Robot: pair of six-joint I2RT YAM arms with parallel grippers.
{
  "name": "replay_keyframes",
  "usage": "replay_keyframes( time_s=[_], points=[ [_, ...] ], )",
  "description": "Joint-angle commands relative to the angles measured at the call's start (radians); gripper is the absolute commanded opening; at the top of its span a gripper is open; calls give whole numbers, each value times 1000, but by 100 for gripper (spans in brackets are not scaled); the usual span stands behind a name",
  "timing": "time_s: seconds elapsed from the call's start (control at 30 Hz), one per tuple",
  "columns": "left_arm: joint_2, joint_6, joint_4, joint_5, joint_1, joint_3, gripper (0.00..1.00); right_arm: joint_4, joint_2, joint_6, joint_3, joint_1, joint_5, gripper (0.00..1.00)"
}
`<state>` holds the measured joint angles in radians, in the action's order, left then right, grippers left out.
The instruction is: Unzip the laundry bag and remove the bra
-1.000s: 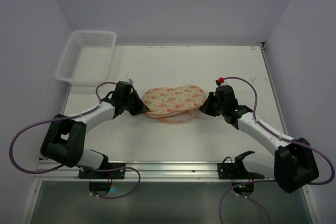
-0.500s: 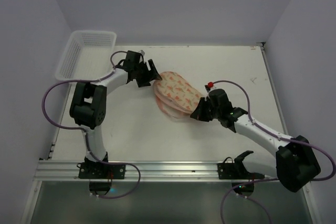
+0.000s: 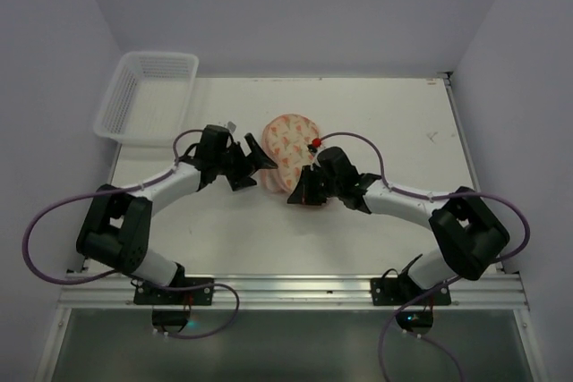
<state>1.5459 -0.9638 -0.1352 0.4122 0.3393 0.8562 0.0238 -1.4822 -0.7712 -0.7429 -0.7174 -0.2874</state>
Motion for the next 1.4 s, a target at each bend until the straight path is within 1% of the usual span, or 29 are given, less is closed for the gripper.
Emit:
replay_keyframes(
  time_s=[0.0,0.03,0.1,0.13,0.2,0.3,0.33,0.37,0.4,0.43,0.5,0.53,0.6,0.67,0.73,0.77,0.8,0.87,0.9,0.93,1.0,1.07,1.1,1.13,1.2,1.23,1.3,1.37],
  points=[
    [-96,-137,165,-30,88,-119,98,85,-41,-5,-75,-7,-30,0],
    [-102,-176,216,-41,131,-141,97,85,-50,-5,-88,-10,-35,0],
    [-93,-205,255,-56,156,-176,94,84,-70,0,-102,-11,-38,0],
    [-87,-219,278,-62,171,-181,91,80,-76,4,-111,-16,-41,0],
    [-63,-219,286,-79,182,-178,87,79,-87,10,-119,-20,-41,0],
    [-44,-214,289,-95,193,-155,78,70,-93,15,-127,-27,-41,0],
    [-43,-210,289,-105,199,-146,70,68,-90,15,-127,-28,-41,0],
    [-41,-208,289,-111,201,-143,64,67,-89,16,-124,-30,-39,0],
    [-37,-207,289,-116,201,-143,55,64,-87,18,-121,-31,-38,0],
    [-33,-205,284,-119,202,-141,36,51,-84,21,-115,-30,-33,0],
    [-20,-201,275,-122,201,-144,22,35,-63,27,-101,-30,-13,0],
    [-15,-194,269,-121,202,-146,11,21,-50,30,-80,-30,2,0],
    [-6,-188,261,-121,201,-152,1,-2,-6,53,-56,-19,45,0],
    [-3,-168,252,-121,193,-155,0,-47,48,65,-7,-1,65,0],
    [0,-132,230,-112,167,-154,0,-93,94,70,58,54,77,0],
    [0,-115,223,-104,155,-151,0,-110,146,70,83,85,73,0],
    [8,-95,207,-80,138,-141,0,-125,173,72,108,151,67,0],
    [28,-8,166,-46,78,-112,0,-177,230,79,172,217,59,0],
    [49,26,92,-32,60,-65,0,-195,284,95,184,261,62,0],
    [60,102,65,-30,28,-37,0,-235,308,99,197,274,76,0],
    [98,193,1,-47,0,50,0,-263,354,111,197,279,80,0],
    [129,233,5,-38,-5,104,0,-254,362,109,192,276,51,0],
    [173,247,2,-1,-3,137,0,-236,361,95,192,270,25,0],
    [199,260,2,22,-3,203,0,-182,343,84,197,265,2,0],
    [258,248,6,80,-2,251,0,-139,309,61,189,221,-27,0],
    [266,240,12,88,0,268,0,-113,260,56,168,204,-24,0],
    [252,224,26,82,1,258,0,-104,212,49,134,168,-15,0],
    [214,223,25,68,0,218,0,-81,162,41,129,164,-13,0]
  ],
)
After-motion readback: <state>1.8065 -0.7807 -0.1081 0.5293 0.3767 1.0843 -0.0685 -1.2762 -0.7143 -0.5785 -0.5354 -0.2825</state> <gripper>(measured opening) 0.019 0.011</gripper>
